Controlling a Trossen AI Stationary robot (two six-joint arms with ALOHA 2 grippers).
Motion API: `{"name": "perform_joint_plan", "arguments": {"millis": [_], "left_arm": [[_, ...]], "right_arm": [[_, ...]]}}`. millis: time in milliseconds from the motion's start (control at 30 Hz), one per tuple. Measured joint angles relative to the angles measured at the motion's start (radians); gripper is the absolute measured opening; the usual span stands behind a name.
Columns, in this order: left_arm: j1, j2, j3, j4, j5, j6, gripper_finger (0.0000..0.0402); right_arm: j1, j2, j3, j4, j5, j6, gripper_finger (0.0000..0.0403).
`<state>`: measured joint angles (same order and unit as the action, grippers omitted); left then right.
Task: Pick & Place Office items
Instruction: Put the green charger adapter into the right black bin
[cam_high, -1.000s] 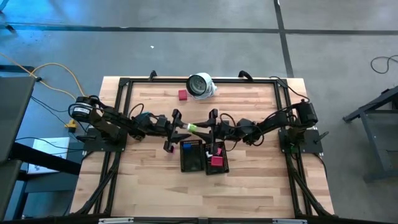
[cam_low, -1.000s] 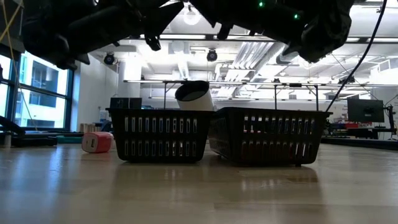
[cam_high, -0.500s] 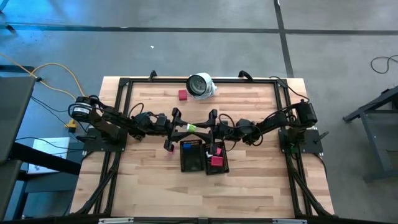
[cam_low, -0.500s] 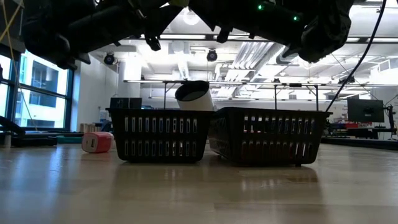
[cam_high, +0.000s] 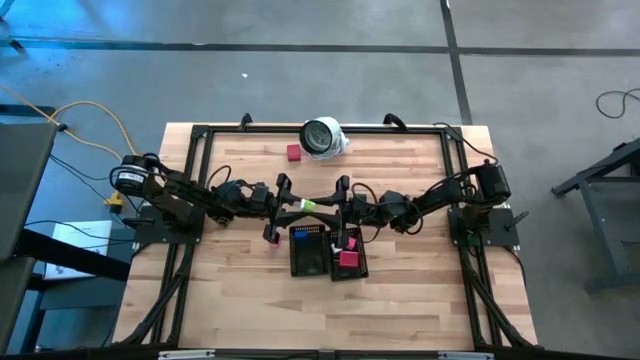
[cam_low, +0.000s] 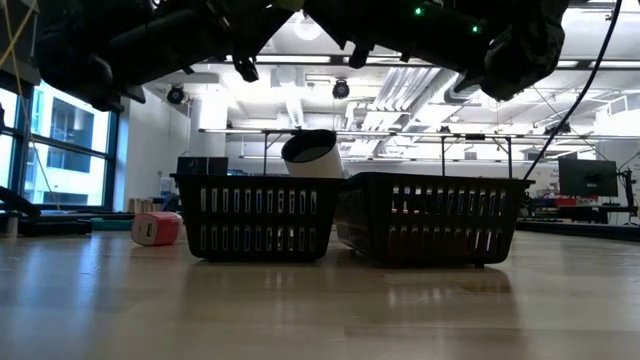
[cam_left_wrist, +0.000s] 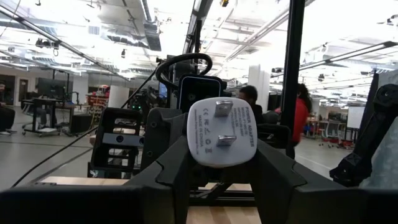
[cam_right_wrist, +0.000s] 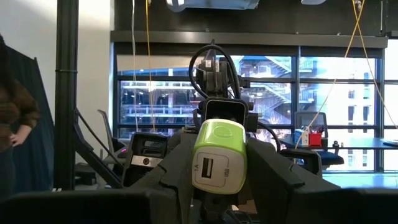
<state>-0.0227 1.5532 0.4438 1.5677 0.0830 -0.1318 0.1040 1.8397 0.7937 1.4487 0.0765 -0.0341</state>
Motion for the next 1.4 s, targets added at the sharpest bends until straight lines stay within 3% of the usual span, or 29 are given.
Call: {"name": "perform_joint_plan", "arguments": {"millis": [333,633,967,1067,1267,1400], "left_arm": [[0.000,0.000,-0.001,-0.004,0.000,0.004,0.0119],[0.001,0.000,-0.001,-0.051,-0.004,0.016,0.0119],[0.001,-0.003,-0.001,-0.138,-0.005,0.029,0.0119],[0.001,-0.021,0.000,-0.211,-0.003,0.030,0.0119],[-0.020,-0.115,0.003,-0.448,-0.002,0.040,0.0119],[-0.035,-0.193,0.049,-0.719,-0.003,0.053,0.0119]], "right_arm": [[0.001,0.000,0.000,-0.005,0.000,0.003,0.0112],[0.001,0.000,0.000,-0.016,-0.007,0.007,0.0225],[0.001,-0.011,0.000,-0.026,-0.006,-0.020,0.0242],[0.001,-0.065,0.000,-0.120,-0.005,-0.023,0.0242],[-0.015,-0.278,0.000,-0.637,-0.004,-0.004,0.0242],[-0.028,-0.367,0.000,-0.909,-0.017,0.056,0.0242]]}}
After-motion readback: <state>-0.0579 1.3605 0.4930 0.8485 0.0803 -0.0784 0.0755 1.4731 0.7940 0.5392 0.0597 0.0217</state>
